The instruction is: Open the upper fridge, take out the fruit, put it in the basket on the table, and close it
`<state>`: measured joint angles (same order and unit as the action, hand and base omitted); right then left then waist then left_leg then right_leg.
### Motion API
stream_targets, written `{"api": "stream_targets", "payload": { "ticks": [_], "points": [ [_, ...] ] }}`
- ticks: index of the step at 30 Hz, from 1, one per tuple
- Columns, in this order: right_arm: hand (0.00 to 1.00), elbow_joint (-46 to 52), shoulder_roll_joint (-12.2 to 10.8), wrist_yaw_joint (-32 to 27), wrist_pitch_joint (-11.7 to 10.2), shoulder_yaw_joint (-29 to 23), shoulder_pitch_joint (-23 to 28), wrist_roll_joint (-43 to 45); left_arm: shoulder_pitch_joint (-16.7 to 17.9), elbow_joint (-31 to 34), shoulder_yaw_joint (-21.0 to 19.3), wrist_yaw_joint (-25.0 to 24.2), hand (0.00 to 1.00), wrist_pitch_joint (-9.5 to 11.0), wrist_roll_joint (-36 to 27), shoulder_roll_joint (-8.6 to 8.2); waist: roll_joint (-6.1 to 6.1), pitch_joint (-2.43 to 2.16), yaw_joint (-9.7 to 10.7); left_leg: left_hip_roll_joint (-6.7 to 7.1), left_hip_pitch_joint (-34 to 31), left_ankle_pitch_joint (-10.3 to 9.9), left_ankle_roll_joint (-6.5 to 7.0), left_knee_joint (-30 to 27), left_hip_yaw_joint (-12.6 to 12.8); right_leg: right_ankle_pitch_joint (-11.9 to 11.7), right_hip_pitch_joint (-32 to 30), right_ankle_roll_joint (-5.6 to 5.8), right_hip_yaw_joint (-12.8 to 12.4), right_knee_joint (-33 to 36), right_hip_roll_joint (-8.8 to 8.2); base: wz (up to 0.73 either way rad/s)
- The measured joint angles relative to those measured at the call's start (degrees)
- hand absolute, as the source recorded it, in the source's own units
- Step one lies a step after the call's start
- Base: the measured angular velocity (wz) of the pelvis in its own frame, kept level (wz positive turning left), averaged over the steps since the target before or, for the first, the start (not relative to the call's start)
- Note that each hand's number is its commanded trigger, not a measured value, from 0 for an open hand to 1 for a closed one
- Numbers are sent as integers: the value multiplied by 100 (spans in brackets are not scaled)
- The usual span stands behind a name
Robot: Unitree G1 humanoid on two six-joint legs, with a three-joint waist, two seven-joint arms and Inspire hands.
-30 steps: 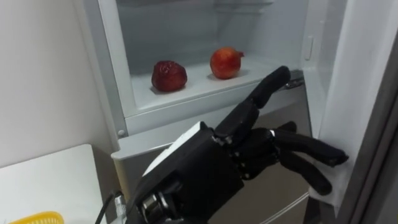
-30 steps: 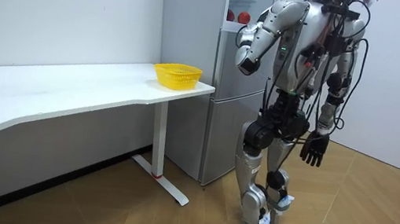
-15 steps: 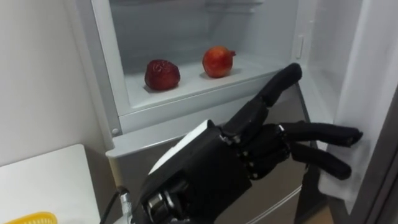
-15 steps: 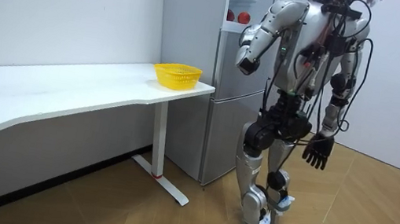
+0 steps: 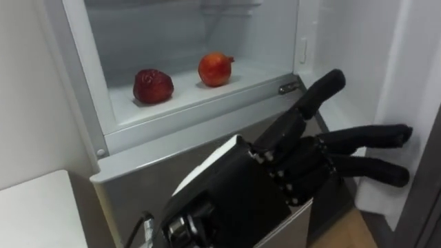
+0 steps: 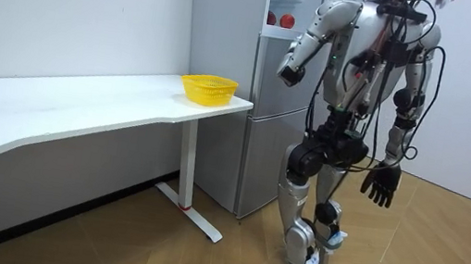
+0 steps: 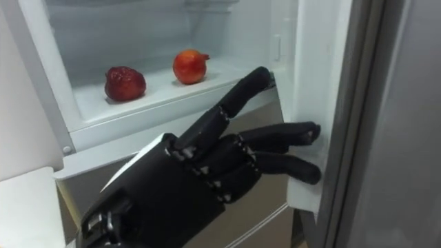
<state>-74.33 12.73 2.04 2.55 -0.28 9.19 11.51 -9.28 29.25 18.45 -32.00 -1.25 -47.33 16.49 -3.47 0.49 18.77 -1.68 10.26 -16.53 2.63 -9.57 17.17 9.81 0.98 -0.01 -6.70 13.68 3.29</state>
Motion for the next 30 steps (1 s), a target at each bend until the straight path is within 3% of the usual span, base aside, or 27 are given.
{"api": "stream_targets", "payload": {
  "ticks": [6, 13, 20, 30],
  "points": [
    [0, -110, 0, 62, 0, 0, -20, -47, -178, -2, 110, 0, 0, 0, -3, 7, -11, 0, 133, -19, 22, -10, -15, 11, 12, -17, 6, -5, -15, -1, 22, -3],
    [0, -108, -1, 67, 0, -9, 2, -247, -302, -14, 128, -38, 0, -2, 1, -11, -37, 17, 148, -91, 38, -47, -74, 19, 156, -43, -26, -49, -115, 3, 112, -10],
    [0, -68, -3, 66, 0, -96, 87, -329, -739, -453, 345, -130, 0, -4, -25, -183, -30, 28, 169, -94, 45, -48, -76, 24, 185, -44, -22, -50, -119, -4, 113, 0],
    [0, -71, -4, 66, 7, -94, 96, -477, -880, -646, 551, -136, 0, -20, -52, -268, -6, 43, 220, -96, 77, -50, -80, 54, 329, -44, -105, -49, -262, 14, 151, -7]
  ]
}}
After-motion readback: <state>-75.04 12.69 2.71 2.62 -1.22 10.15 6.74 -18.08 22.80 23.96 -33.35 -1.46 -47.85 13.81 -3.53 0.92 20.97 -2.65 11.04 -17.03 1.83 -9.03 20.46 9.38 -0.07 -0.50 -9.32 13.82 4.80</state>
